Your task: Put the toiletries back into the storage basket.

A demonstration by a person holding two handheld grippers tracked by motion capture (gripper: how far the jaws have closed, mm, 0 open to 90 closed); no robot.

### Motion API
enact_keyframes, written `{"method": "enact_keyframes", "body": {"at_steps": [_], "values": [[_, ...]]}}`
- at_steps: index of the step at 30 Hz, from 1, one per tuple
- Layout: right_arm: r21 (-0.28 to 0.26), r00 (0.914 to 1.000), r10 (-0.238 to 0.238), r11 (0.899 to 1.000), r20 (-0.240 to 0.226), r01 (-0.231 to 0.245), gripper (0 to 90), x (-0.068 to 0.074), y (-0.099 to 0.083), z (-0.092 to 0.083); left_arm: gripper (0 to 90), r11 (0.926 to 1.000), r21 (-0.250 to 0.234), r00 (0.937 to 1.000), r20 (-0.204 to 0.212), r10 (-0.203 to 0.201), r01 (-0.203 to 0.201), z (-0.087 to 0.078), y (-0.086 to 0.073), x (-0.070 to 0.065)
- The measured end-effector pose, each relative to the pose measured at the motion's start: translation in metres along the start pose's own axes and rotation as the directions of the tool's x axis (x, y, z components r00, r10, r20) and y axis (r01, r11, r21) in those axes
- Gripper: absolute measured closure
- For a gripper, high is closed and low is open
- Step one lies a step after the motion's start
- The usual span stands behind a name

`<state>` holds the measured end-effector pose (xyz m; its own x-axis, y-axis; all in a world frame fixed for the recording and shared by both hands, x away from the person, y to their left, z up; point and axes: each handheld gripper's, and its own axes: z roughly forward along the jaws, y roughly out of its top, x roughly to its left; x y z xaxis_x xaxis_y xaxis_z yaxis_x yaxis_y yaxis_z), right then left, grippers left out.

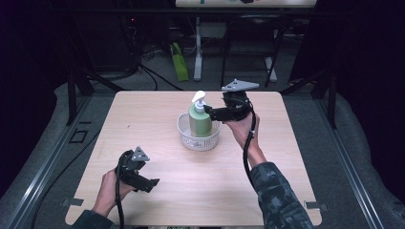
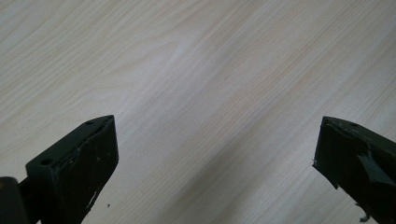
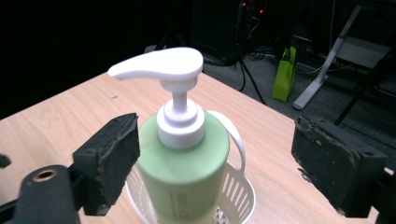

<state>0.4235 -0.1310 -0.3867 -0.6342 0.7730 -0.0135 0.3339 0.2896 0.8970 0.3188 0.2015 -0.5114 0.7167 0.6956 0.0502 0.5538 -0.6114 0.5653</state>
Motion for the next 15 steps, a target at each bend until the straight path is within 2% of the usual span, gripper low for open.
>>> {"method": "enact_keyframes", "body": {"at_steps": [6, 15], "values": [[0.058, 0.9996, -0.007, 0.998, -0.029, 0.008, 6.2, 0.001, -0.005, -0.014, 0.0, 1.0, 0.001, 1.0, 0.001, -0.001, 0.001, 0.0, 0.0, 0.0], [0.142, 0.9994, -0.009, 0.99, -0.034, 0.014, 0.9, 0.001, -0.017, -0.035, 0.0, 1.0, 0.001, 1.0, -0.002, -0.001, 0.001, 0.0, 0.0, 0.0]]}}
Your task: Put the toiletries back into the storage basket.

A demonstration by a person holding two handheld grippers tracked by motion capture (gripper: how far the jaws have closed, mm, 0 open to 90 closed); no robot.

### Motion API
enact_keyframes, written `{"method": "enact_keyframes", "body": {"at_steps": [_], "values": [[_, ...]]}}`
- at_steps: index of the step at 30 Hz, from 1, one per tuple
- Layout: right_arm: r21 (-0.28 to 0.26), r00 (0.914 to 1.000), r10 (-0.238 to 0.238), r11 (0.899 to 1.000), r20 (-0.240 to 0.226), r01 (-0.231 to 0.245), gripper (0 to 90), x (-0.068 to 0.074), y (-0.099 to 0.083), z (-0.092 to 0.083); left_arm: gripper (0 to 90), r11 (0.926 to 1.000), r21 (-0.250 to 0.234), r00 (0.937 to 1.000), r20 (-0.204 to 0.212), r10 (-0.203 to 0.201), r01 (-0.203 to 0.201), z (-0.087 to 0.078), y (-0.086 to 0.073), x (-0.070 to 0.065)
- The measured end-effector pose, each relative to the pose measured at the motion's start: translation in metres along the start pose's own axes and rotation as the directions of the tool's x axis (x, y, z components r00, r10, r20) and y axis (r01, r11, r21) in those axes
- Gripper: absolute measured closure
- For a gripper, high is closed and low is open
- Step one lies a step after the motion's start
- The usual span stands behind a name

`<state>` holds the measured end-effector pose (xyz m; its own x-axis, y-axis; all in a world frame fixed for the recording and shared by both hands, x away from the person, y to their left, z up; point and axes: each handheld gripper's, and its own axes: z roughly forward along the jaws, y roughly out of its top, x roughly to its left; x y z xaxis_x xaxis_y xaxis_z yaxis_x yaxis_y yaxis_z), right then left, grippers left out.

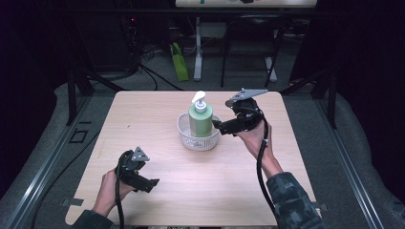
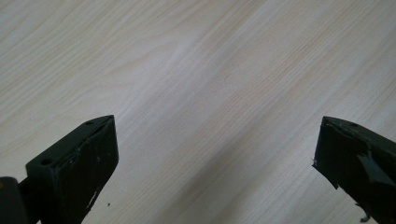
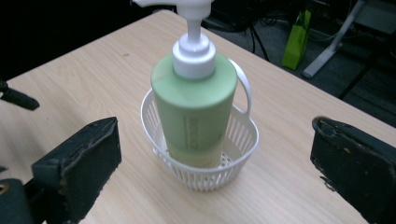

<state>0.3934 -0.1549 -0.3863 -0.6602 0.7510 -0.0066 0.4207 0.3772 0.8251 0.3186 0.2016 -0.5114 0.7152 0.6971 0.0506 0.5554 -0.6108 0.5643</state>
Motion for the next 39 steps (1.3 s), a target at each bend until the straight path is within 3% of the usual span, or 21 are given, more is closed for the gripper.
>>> {"method": "enact_keyframes", "body": {"at_steps": [11, 16, 23, 25, 36, 39], "values": [[0.05, 0.9995, 0.03, 0.998, 0.012, -0.031, 0.0, -0.003, -0.024, -0.028, 0.0, 1.0, 0.002, 1.0, -0.002, 0.0, 0.0, 0.001, 0.0, 0.0], [0.072, 0.9992, 0.033, 0.997, 0.021, -0.035, 0.0, -0.002, -0.041, -0.042, 0.0, 1.0, 0.002, 1.0, -0.002, -0.002, 0.002, 0.001, 0.0, 0.0], [0.091, 0.9966, 0.075, 0.993, 0.035, -0.078, 0.0, -0.003, -0.066, -0.054, 0.0, 1.0, 0.002, 1.0, 0.001, -0.005, 0.005, 0.001, 0.0, 0.001], [0.108, 0.9942, 0.096, 0.989, 0.047, -0.101, 0.0, -0.005, -0.082, -0.059, 0.0, 1.0, 0.004, 1.0, 0.0, -0.002, 0.002, 0.001, 0.0, 0.0], [0.147, 0.9842, 0.154, 0.975, 0.087, -0.166, 0.0, -0.014, -0.129, -0.064, 0.0, 1.0, 0.006, 1.0, 0.001, -0.002, 0.002, 0.0, 0.0, 0.0], [0.153, 0.9758, 0.193, 0.966, 0.103, -0.207, 0.0, -0.019, -0.145, -0.064, 0.0, 1.0, 0.003, 0.9999, -0.012, -0.003, 0.003, 0.001, 0.001, 0.0]]}}
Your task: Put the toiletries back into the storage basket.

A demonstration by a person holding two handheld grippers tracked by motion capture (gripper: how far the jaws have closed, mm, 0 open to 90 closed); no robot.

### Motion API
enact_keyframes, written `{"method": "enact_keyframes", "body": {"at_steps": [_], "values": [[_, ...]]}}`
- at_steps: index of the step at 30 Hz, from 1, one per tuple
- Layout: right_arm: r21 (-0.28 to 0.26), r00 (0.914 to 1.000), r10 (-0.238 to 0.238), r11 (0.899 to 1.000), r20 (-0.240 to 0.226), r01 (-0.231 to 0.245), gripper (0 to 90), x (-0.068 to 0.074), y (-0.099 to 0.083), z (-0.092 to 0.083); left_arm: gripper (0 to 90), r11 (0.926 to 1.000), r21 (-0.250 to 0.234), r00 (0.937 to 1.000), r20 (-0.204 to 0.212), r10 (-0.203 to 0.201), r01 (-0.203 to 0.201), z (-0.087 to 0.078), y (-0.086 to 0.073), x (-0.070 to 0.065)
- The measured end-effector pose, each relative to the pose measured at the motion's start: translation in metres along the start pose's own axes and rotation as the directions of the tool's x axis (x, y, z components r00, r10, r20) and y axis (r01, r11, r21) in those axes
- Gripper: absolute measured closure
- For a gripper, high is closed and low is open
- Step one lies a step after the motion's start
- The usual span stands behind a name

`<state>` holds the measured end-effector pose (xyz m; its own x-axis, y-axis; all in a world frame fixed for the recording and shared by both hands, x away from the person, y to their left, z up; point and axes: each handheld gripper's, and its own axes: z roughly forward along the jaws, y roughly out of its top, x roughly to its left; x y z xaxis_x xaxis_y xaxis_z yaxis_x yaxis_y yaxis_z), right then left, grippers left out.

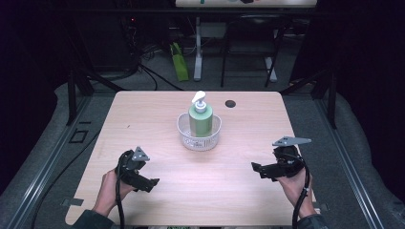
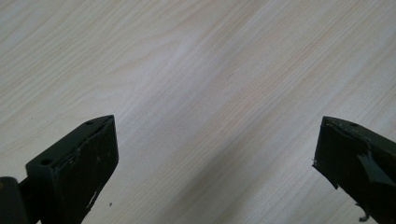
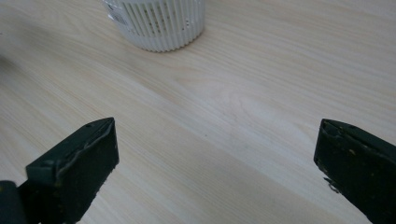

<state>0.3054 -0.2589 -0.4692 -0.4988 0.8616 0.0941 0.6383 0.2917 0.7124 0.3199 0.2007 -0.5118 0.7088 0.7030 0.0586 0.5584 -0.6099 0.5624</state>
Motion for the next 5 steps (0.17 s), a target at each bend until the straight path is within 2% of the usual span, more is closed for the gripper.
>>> {"method": "enact_keyframes", "body": {"at_steps": [5], "values": [[0.014, 0.9999, 0.015, 1.0, 0.003, -0.015, 0.0, -0.0057, -0.0038, 0.0047, 0.0, 1.0, 0.0, 1.0, 0.001, 0.0, 0.0, 0.0001, 0.0, 0.0003]]}}
